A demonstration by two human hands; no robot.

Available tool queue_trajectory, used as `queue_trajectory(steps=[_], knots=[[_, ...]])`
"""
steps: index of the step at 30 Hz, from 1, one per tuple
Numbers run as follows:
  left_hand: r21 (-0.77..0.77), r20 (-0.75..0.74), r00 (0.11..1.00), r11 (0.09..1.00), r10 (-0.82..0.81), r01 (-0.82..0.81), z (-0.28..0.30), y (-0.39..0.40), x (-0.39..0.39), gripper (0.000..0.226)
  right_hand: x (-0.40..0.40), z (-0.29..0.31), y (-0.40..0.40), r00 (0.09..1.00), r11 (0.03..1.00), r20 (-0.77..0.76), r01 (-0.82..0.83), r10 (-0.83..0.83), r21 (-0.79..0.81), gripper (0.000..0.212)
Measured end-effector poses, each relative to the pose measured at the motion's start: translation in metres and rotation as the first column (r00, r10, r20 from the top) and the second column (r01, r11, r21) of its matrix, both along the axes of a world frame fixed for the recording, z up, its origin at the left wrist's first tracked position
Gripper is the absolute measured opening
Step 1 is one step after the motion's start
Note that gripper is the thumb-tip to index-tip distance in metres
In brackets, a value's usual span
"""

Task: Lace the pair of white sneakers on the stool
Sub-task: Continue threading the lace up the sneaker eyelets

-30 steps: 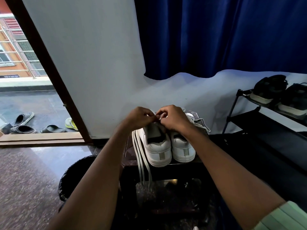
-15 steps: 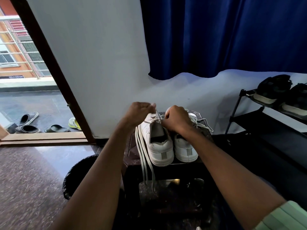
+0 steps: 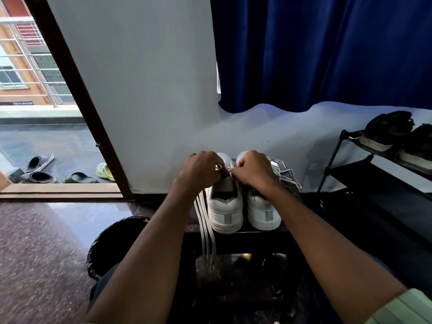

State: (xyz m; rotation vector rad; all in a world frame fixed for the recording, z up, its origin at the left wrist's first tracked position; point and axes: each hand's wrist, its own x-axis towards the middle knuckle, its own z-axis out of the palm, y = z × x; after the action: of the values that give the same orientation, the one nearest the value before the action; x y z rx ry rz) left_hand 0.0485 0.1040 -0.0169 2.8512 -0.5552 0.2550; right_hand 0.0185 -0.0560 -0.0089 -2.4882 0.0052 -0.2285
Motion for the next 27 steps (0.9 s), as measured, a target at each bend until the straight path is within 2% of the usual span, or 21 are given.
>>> queue_trajectory(steps=[2,4,5,6,7,8,9,10,11,12,13,15,17,18,19,21,22,23,24,26,27], knots=[[-0.077,0.062,0.998,0.997,0.011,-0.006,0.000,-0.003,0.000,0.018,0.001,-0.001,-0.001,1.000,1.000,-0.013,0.000,0.000,-0.006,0.041],[-0.368,0.044,0.998,0.930,0.033,-0.014,0.002,-0.008,0.002,0.022,0.003,-0.003,-0.003,1.000,1.000,-0.015,0.009,-0.009,-0.013,0.028],[-0.572,-0.002,0.999,0.820,0.033,-0.028,0.006,-0.010,0.003,0.026,0.003,-0.003,-0.005,1.000,1.000,-0.016,0.015,-0.015,-0.010,0.023],[-0.757,-0.079,0.996,0.649,0.030,-0.079,0.010,-0.012,0.007,0.032,0.003,-0.004,-0.006,1.000,1.000,-0.017,0.015,-0.015,-0.002,0.021],[-0.878,-0.153,0.988,0.458,0.012,-0.142,0.016,-0.014,0.006,0.037,0.003,-0.004,-0.007,1.000,1.000,-0.019,0.012,-0.012,0.002,0.021],[-0.928,-0.195,0.981,0.327,-0.012,-0.180,0.017,-0.014,0.008,0.037,0.003,-0.004,-0.007,1.000,1.000,-0.019,0.009,-0.009,0.004,0.022],[-0.935,-0.188,0.982,0.308,-0.012,-0.175,0.016,-0.013,0.010,0.034,0.003,-0.004,-0.007,1.000,1.000,-0.020,0.008,-0.008,0.002,0.022],[-0.881,-0.165,0.985,0.443,0.038,-0.165,0.015,-0.011,0.011,0.026,0.002,-0.003,-0.006,1.000,1.000,-0.022,0.007,-0.008,-0.005,0.023],[-0.746,-0.135,0.986,0.644,0.102,-0.169,0.011,-0.009,0.009,0.014,0.002,-0.003,-0.006,1.000,1.000,-0.024,0.006,-0.006,-0.002,0.026],[-0.581,-0.101,0.984,0.794,0.149,-0.180,0.003,-0.007,0.009,0.018,0.002,-0.003,-0.005,1.000,1.000,-0.022,0.004,-0.004,0.000,0.028],[-0.443,-0.066,0.987,0.881,0.149,-0.163,-0.001,-0.005,0.007,0.031,0.002,-0.003,-0.005,1.000,1.000,-0.023,0.003,-0.003,-0.002,0.029],[-0.209,0.002,0.998,0.975,0.070,-0.068,-0.006,-0.004,0.006,0.039,0.002,-0.002,-0.004,1.000,1.000,-0.031,0.006,-0.006,-0.016,0.027],[0.023,0.049,0.998,0.999,0.031,-0.033,-0.005,-0.004,0.003,0.026,0.002,-0.002,-0.003,0.999,1.000,-0.038,0.005,-0.006,-0.015,0.029],[0.052,0.065,0.998,0.998,0.019,-0.022,-0.004,-0.004,0.003,0.022,0.002,-0.001,-0.004,0.999,1.000,-0.039,0.004,-0.005,-0.010,0.030],[0.030,0.083,0.996,0.999,0.023,-0.025,-0.004,-0.004,0.004,0.019,0.003,-0.002,-0.005,0.999,1.000,-0.036,0.005,-0.005,-0.006,0.030],[-0.232,0.120,0.992,0.973,0.043,-0.014,-0.002,-0.007,0.002,0.017,0.004,-0.003,-0.007,0.999,1.000,-0.036,0.016,-0.016,-0.005,0.032],[-0.453,0.116,0.992,0.892,0.052,0.006,-0.001,-0.011,0.003,0.019,0.005,-0.004,-0.007,0.999,1.000,-0.035,0.018,-0.018,-0.001,0.031],[-0.690,0.051,0.997,0.724,0.050,-0.001,0.004,-0.014,0.004,0.022,0.005,-0.005,-0.008,0.999,1.000,-0.033,0.016,-0.016,0.003,0.028],[-0.877,-0.031,0.999,0.480,0.012,-0.033,0.009,-0.016,0.003,0.023,0.006,-0.005,-0.007,0.999,1.000,-0.032,0.010,-0.010,0.008,0.026],[-0.986,-0.167,0.985,0.038,-0.053,-0.165,0.020,-0.019,0.000,0.031,0.007,-0.006,-0.007,1.000,1.000,-0.017,-0.004,0.005,0.005,0.031],[-0.970,-0.232,0.971,-0.065,-0.048,-0.235,0.021,-0.017,0.001,0.034,0.008,-0.007,-0.006,1.000,1.000,-0.012,-0.008,0.008,-0.009,0.033]])
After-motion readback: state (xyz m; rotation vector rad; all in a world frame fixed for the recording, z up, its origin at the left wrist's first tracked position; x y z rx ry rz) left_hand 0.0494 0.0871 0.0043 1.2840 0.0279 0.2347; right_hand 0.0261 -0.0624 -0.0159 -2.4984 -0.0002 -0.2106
